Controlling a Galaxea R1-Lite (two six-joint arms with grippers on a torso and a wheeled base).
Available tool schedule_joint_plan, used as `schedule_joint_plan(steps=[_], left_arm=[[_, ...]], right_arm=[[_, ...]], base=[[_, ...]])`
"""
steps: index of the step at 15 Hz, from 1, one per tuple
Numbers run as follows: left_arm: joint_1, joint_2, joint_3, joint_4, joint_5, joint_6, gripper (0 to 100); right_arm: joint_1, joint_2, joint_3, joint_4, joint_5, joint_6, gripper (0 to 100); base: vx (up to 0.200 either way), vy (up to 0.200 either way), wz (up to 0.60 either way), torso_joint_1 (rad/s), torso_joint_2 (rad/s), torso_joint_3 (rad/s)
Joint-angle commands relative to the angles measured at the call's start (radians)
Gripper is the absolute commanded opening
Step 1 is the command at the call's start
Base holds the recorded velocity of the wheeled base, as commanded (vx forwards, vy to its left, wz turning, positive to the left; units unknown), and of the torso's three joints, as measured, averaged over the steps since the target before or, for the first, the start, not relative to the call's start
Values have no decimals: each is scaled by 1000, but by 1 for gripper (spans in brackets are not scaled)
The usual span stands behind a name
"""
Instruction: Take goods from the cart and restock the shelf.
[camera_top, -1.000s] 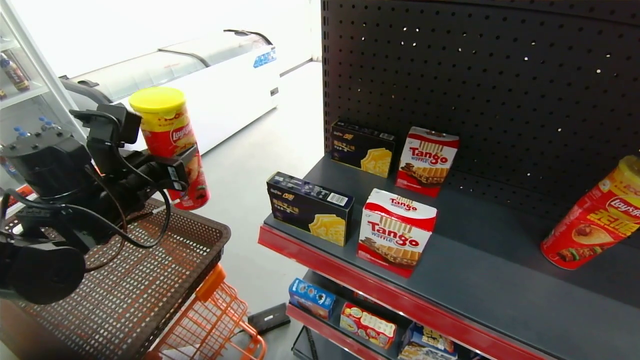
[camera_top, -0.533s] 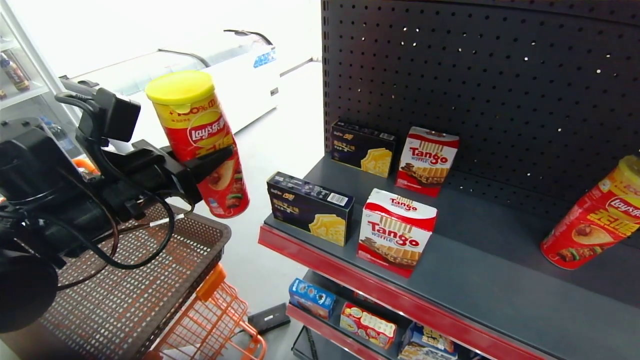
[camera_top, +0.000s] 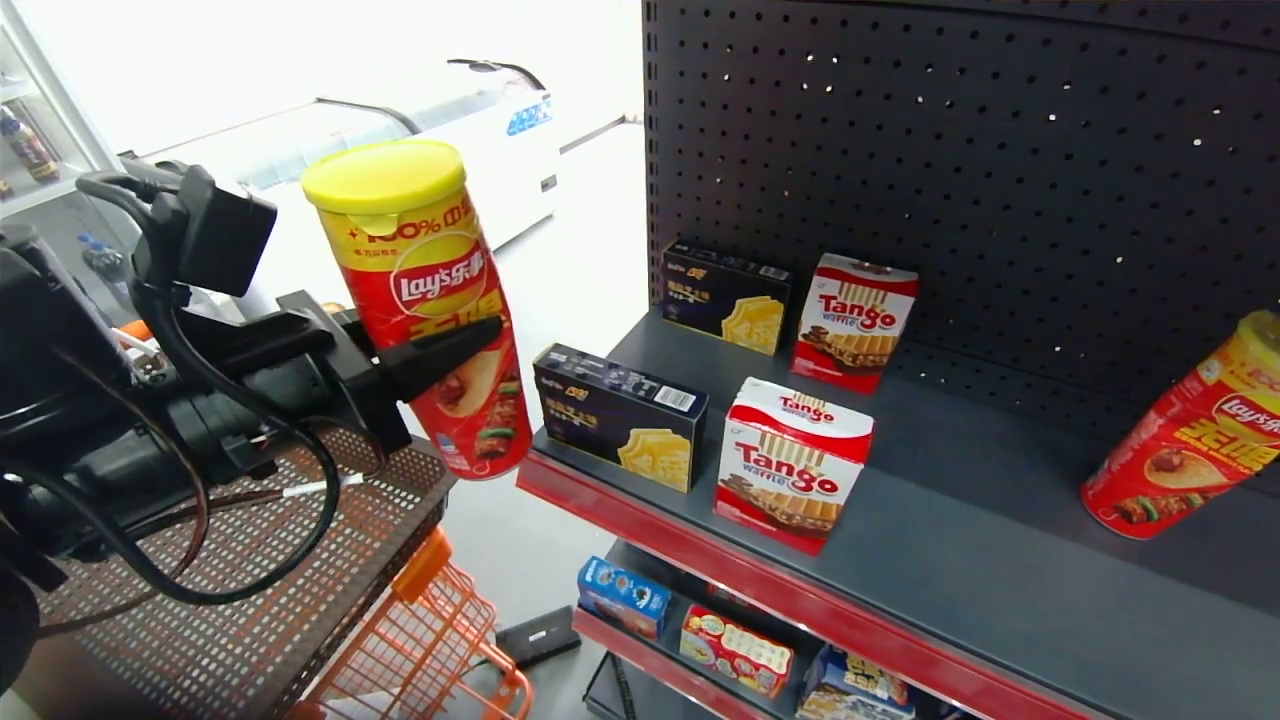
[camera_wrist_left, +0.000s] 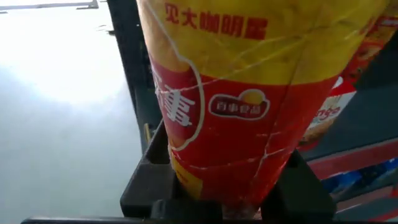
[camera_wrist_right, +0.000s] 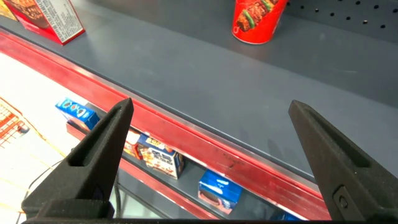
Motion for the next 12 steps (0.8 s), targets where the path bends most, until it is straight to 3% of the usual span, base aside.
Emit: schedule_joint_plan(steps=[1,4,6,9,12], left_arm=[[-67,-13,4,-2,3,0,0],[-114,-15,26,-2,-3,-2,0],[-177,-44,26,23,3,-40,0],[-185,-72,24,79,-3,-40,0],[-254,-111,50,101,-3,-43,0]], right_arm=[[0,1,0,0,0,0,100],[0,1,0,0,0,0,100],[0,1,0,0,0,0,100],[0,1,0,0,0,0,100],[0,1,0,0,0,0,100]], base=[[0,0,0,0,0,0],[0,0,0,0,0,0],[0,0,0,0,0,0],[0,0,0,0,0,0],[0,0,0,0,0,0]])
